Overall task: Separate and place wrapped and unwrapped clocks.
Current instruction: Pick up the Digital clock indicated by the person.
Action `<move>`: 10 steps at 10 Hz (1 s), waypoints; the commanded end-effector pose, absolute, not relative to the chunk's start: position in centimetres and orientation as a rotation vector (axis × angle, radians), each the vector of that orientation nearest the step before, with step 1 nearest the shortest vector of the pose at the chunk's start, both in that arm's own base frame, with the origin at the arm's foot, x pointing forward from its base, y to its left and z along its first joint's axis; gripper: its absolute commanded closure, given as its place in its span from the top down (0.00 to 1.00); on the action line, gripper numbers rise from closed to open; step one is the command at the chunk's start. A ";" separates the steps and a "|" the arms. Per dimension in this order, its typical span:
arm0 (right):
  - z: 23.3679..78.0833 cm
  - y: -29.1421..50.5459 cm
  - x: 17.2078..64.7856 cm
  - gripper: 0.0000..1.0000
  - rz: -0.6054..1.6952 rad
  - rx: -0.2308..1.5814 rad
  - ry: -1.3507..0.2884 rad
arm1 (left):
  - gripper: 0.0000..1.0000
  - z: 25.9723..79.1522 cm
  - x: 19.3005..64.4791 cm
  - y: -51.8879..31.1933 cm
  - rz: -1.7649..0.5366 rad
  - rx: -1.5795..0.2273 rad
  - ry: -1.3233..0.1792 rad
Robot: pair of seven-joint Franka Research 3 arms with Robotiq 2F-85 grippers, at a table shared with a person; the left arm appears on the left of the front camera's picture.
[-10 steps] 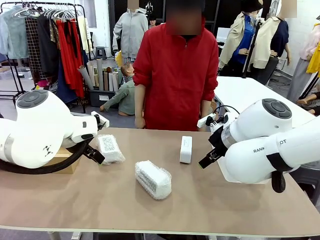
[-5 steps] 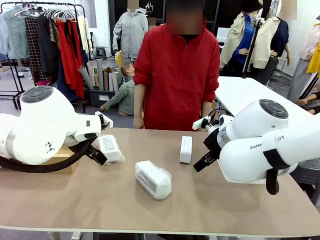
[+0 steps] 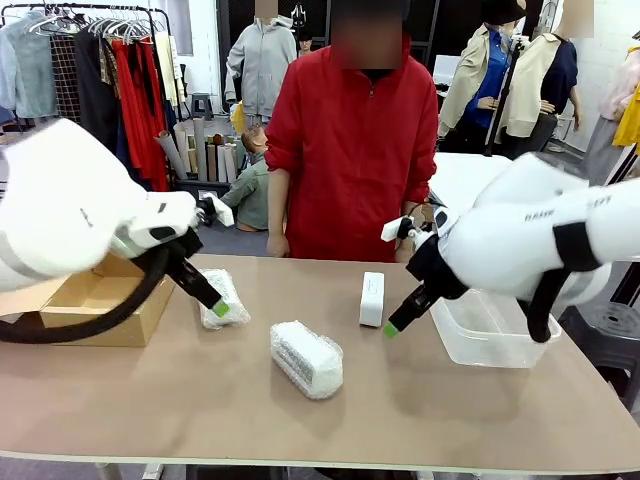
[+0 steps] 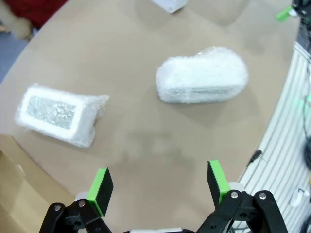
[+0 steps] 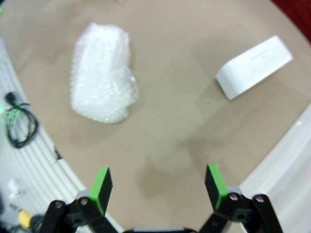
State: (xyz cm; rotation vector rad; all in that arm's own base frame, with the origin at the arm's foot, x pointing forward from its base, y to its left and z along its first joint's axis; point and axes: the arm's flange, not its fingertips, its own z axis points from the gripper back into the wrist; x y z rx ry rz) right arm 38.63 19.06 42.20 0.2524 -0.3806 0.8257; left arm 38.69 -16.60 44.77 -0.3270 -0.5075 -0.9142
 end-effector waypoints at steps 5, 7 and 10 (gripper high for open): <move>46.2 15.4 43.7 1.00 1.036 0.415 -0.555 | 1.00 47.7 42.5 -11.5 -1.228 -0.375 -0.577; 46.5 14.0 44.7 1.00 1.056 0.435 -0.652 | 1.00 47.0 43.8 -10.5 -1.183 -0.346 -0.593; 47.6 14.3 43.5 1.00 1.032 0.399 -0.601 | 1.00 48.3 41.7 -11.6 -1.203 -0.327 -0.570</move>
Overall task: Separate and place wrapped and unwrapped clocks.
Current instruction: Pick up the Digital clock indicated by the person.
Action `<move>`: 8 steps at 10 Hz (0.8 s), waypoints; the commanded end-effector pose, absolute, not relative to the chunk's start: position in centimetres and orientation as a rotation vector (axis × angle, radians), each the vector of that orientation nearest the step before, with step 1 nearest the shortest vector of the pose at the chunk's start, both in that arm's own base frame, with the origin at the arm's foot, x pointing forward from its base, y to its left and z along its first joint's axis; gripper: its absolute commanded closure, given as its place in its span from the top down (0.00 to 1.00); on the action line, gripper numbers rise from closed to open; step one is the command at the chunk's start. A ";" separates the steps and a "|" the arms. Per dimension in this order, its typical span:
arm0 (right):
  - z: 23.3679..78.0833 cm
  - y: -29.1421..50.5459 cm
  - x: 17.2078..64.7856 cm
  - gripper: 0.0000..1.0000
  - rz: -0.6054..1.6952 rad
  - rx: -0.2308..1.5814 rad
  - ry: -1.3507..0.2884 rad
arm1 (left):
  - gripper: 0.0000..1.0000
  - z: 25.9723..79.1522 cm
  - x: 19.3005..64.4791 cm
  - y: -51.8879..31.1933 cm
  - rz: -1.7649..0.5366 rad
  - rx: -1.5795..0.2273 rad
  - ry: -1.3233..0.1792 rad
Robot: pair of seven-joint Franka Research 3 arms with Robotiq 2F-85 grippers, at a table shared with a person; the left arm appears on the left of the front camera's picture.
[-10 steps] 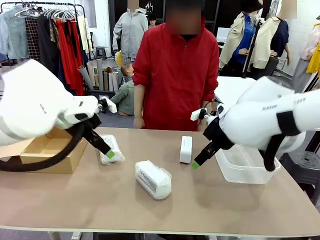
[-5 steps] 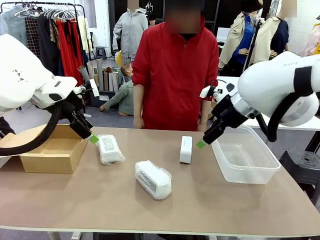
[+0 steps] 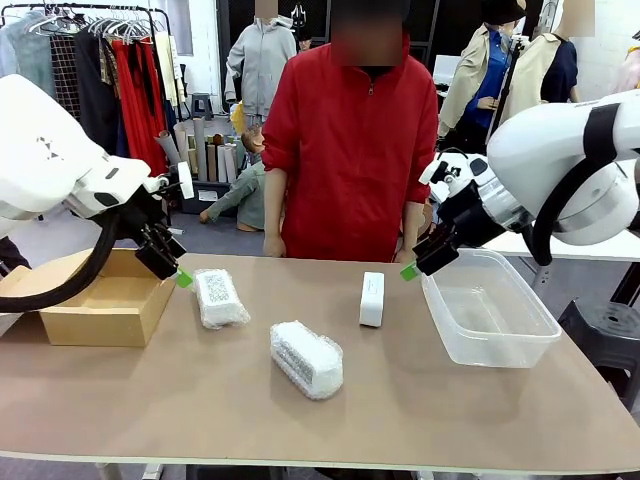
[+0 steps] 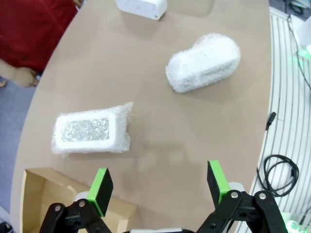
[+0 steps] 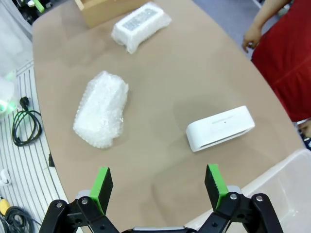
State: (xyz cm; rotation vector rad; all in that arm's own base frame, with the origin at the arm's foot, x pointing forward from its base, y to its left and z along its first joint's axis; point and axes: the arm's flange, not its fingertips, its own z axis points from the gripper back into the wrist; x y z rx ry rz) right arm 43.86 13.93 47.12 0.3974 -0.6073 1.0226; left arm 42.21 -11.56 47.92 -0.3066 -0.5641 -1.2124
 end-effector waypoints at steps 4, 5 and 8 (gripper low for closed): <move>47.6 14.3 43.5 1.00 1.032 0.399 -0.601 | 1.00 48.3 41.7 -11.6 -1.203 -0.327 -0.570; 47.3 14.6 43.5 1.00 1.041 0.386 -0.600 | 1.00 48.3 41.9 -11.9 -1.219 -0.301 -0.560; 49.2 14.2 44.6 1.00 1.209 0.342 -0.722 | 1.00 50.0 42.0 -10.0 -1.321 -0.321 -0.562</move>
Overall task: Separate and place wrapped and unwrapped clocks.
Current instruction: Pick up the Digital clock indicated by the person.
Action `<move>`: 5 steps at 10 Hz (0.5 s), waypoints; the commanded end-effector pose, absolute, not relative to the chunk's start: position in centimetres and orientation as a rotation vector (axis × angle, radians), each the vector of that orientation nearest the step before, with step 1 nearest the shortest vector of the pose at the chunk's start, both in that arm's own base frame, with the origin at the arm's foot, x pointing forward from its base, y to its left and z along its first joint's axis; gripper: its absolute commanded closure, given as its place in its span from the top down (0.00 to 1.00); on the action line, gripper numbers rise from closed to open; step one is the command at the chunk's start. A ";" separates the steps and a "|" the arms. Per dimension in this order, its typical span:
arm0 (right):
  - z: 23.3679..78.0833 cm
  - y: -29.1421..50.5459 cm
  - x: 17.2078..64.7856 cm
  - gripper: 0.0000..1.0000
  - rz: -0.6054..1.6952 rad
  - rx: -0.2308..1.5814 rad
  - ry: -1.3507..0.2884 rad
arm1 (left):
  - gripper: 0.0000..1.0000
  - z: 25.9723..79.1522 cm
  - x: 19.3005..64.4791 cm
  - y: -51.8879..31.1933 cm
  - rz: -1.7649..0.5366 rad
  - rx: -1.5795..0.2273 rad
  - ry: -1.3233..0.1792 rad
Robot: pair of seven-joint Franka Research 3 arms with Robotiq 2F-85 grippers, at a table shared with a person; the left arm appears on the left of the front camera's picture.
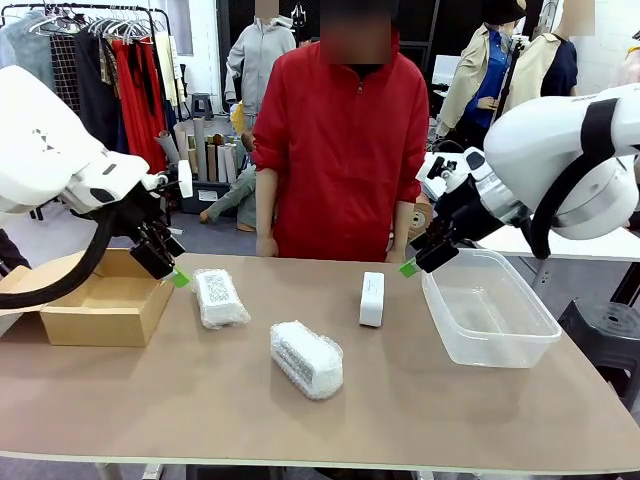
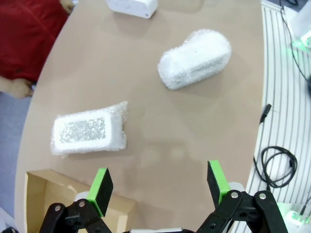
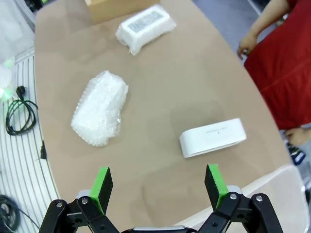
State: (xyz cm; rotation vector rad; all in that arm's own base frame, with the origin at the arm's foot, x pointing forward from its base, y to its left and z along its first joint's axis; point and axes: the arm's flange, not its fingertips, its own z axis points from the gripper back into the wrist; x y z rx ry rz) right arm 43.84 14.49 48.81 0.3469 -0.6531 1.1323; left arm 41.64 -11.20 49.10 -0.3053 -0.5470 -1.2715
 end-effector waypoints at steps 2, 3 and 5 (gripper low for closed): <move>49.9 13.3 46.9 1.00 1.284 0.440 -0.720 | 1.00 51.1 42.9 -8.4 -1.389 -0.372 -0.612; 50.0 12.9 47.8 1.00 1.313 0.494 -0.733 | 1.00 51.8 43.5 -7.7 -1.413 -0.379 -0.635; 50.5 11.7 49.8 1.00 1.305 0.575 -0.759 | 1.00 53.0 44.8 -6.5 -1.492 -0.381 -0.689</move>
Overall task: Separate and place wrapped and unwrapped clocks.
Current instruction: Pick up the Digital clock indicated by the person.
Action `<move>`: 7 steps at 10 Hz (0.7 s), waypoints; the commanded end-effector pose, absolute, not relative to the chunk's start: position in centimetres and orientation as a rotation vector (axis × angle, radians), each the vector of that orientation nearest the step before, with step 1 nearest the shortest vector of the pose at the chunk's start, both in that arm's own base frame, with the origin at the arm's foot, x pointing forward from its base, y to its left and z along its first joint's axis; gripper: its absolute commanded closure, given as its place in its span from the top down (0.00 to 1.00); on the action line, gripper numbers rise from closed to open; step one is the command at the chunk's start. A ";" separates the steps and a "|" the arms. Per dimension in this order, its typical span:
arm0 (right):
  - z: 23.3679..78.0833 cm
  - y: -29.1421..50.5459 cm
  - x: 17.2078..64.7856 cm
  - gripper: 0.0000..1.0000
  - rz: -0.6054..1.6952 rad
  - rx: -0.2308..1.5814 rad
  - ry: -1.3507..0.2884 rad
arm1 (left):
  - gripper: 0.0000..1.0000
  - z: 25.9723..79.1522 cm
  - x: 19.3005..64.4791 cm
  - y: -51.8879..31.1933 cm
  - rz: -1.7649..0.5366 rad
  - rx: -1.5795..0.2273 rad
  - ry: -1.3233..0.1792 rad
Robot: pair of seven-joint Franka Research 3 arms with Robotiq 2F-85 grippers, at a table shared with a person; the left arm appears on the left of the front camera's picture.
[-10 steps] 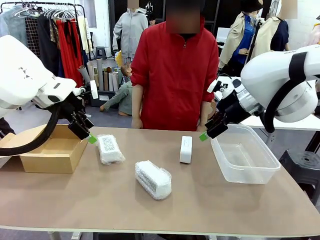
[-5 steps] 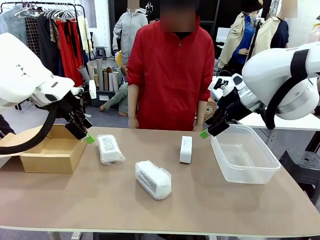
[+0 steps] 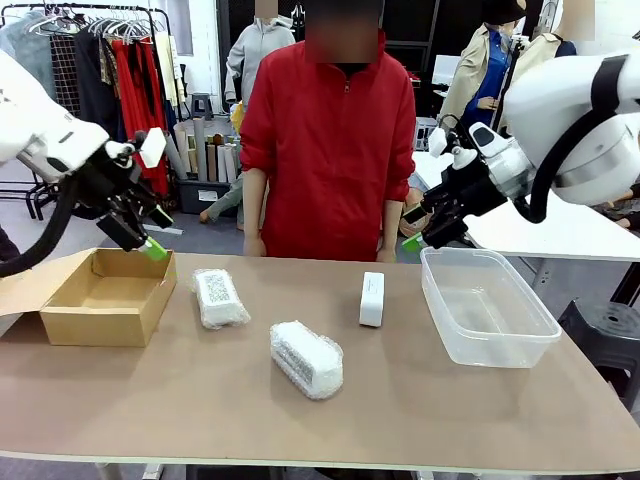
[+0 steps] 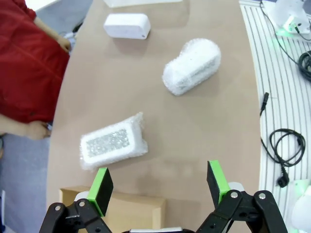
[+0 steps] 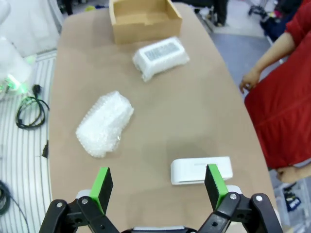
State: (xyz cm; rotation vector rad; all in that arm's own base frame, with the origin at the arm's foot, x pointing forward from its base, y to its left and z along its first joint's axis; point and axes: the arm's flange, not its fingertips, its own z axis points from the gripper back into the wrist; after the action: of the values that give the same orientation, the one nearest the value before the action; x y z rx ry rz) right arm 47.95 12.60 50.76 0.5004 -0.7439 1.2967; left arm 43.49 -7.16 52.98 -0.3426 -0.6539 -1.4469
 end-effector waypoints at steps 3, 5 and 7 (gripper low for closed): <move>51.7 9.8 52.6 1.00 1.279 0.691 -0.772 | 1.00 53.5 46.1 -5.1 -1.529 -0.439 -0.800; 52.4 8.9 53.2 1.00 1.258 0.687 -0.802 | 1.00 53.8 47.0 -4.7 -1.465 -0.474 -0.817; 53.4 8.3 53.3 1.00 1.286 0.703 -0.825 | 1.00 54.7 47.4 -4.4 -1.462 -0.505 -0.844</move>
State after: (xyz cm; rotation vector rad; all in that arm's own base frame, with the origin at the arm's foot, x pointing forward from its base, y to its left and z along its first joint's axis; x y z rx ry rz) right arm 53.04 8.28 52.92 0.6745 -0.7842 1.2530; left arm 46.87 -4.45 54.06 -0.4785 -0.8181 -1.4505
